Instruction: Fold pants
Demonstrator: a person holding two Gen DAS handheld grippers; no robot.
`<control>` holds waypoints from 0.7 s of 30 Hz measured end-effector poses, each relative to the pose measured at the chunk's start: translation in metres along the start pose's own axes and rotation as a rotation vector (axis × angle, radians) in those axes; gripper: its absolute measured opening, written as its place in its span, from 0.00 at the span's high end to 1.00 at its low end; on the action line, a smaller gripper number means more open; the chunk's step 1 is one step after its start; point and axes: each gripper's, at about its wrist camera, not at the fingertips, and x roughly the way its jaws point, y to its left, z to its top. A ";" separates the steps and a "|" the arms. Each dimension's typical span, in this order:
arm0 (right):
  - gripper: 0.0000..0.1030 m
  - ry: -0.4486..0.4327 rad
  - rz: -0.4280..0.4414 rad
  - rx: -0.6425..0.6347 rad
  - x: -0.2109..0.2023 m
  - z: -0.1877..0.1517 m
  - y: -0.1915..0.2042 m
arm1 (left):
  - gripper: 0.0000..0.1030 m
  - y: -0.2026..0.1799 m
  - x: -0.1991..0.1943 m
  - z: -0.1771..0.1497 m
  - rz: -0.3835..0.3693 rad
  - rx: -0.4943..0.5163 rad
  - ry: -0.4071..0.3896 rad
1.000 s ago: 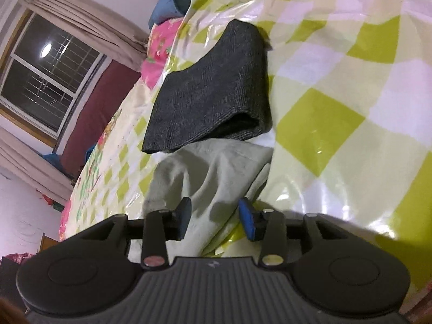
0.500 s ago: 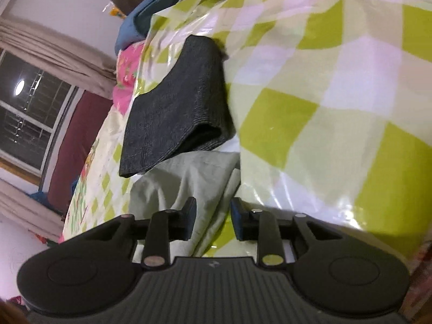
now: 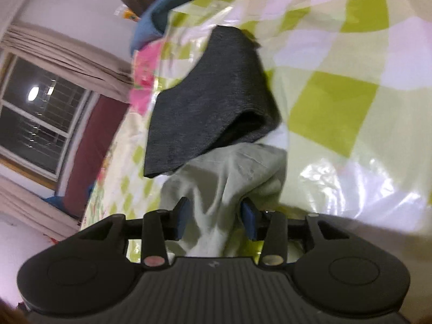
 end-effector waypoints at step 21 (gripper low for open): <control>0.89 -0.036 0.122 0.121 -0.027 0.023 -0.047 | 0.13 -0.035 0.011 0.018 -0.105 0.049 0.032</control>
